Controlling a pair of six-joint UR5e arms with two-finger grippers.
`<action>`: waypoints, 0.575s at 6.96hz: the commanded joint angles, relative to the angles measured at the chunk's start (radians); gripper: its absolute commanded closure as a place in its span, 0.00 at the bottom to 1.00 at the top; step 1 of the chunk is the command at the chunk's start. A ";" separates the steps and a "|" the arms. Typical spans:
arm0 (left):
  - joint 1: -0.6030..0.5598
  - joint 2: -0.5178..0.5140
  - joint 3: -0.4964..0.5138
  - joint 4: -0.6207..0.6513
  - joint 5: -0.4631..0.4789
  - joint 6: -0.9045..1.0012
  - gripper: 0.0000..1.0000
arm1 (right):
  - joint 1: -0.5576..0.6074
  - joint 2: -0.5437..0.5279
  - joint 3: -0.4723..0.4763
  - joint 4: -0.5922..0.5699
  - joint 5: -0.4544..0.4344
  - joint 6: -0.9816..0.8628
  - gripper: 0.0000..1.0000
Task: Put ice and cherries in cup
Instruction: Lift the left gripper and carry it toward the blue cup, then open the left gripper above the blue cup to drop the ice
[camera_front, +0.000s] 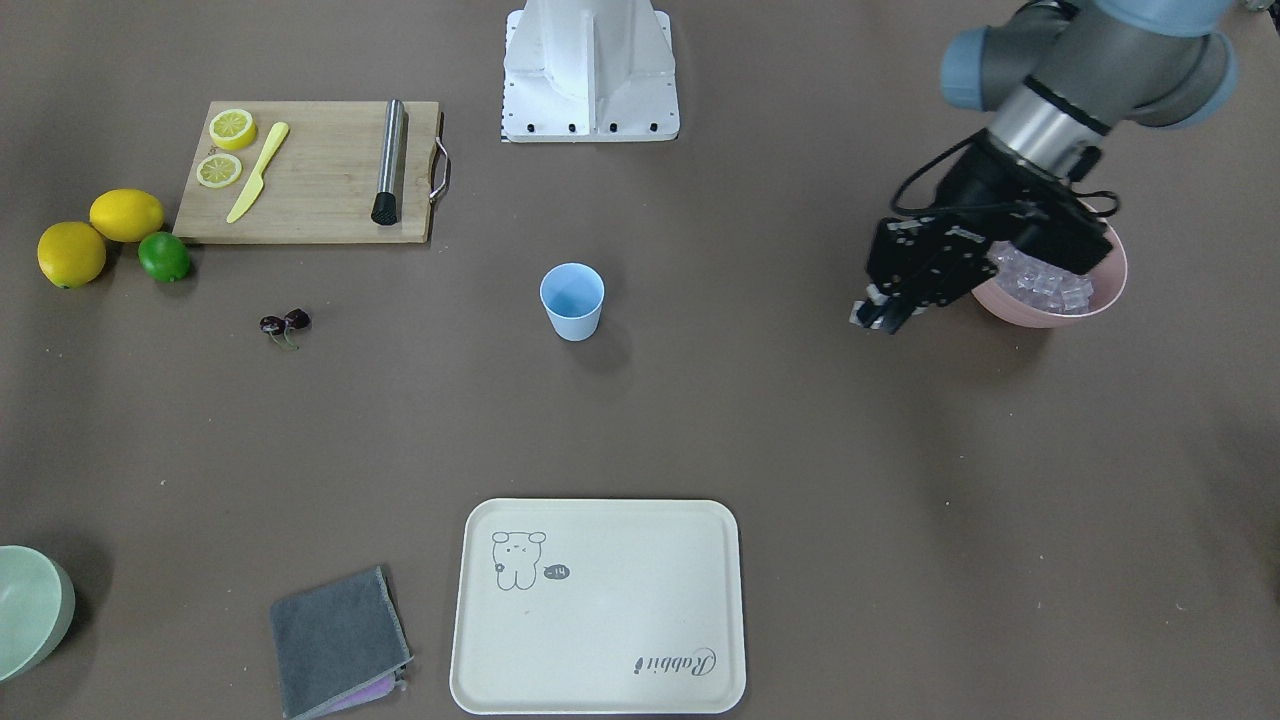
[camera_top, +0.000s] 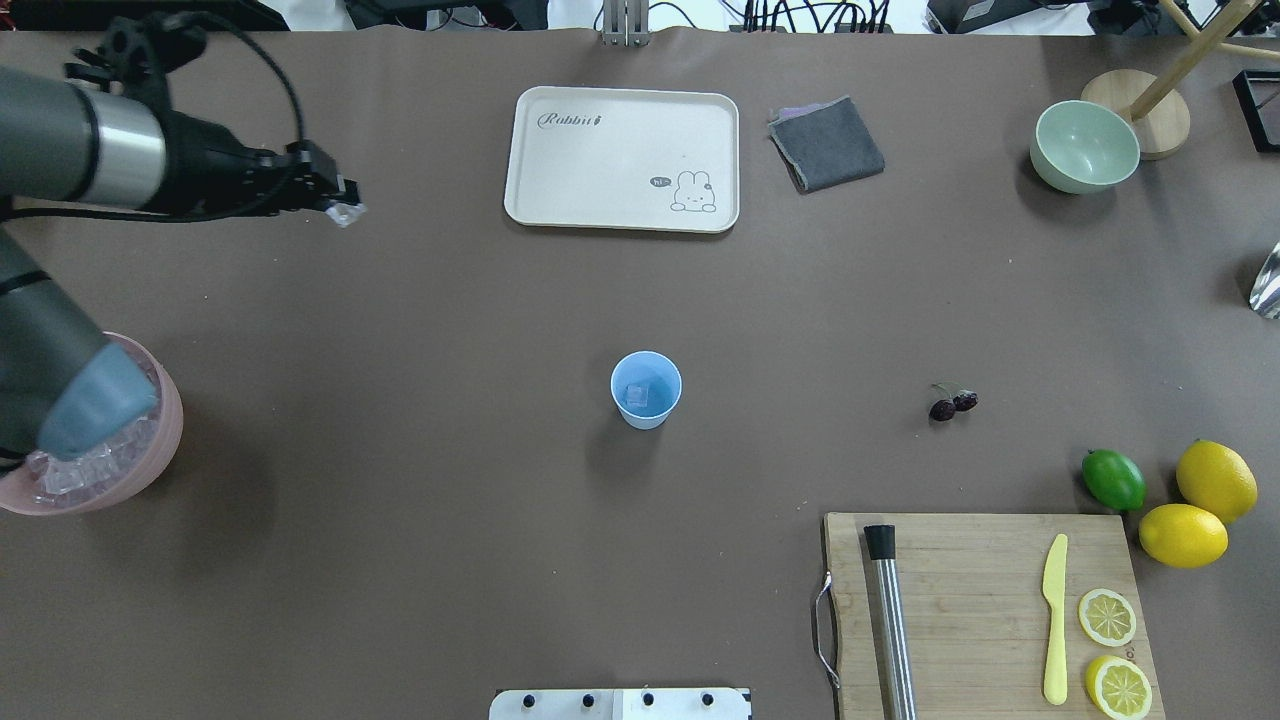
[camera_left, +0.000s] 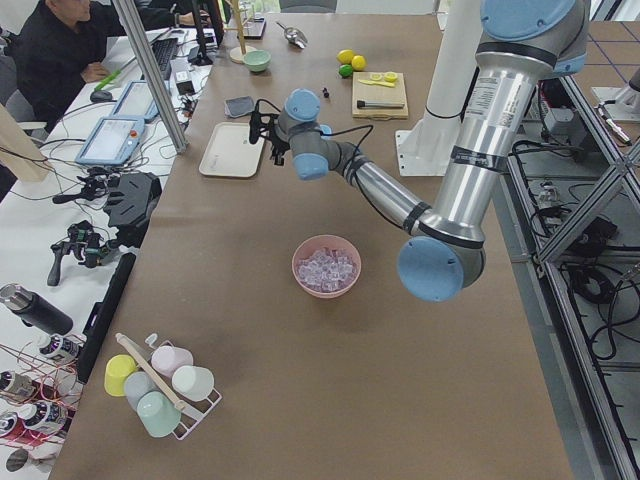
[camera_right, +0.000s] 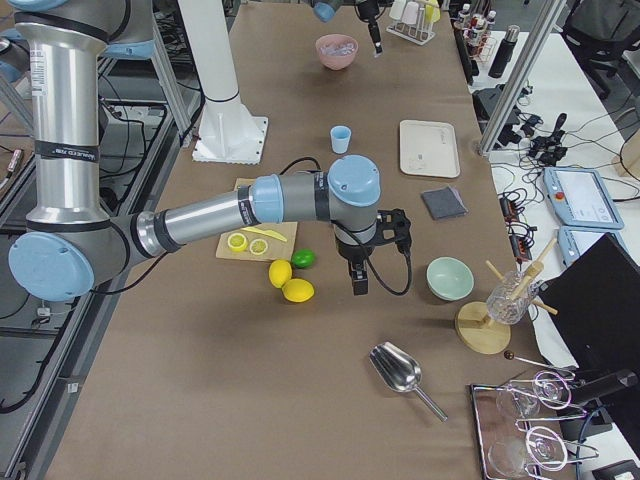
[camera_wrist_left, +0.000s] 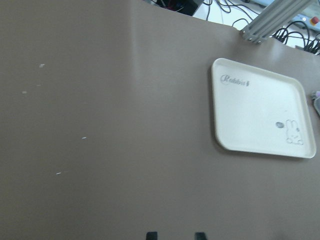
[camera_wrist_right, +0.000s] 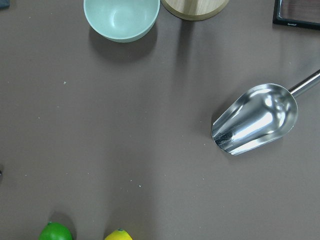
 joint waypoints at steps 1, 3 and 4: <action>0.237 -0.196 0.010 0.178 0.278 -0.095 1.00 | 0.001 -0.006 -0.001 0.004 0.000 0.000 0.00; 0.341 -0.259 0.100 0.166 0.424 -0.120 1.00 | 0.000 -0.009 0.001 0.005 0.000 -0.001 0.00; 0.372 -0.263 0.120 0.161 0.439 -0.126 1.00 | 0.000 -0.009 0.001 0.005 0.000 0.000 0.00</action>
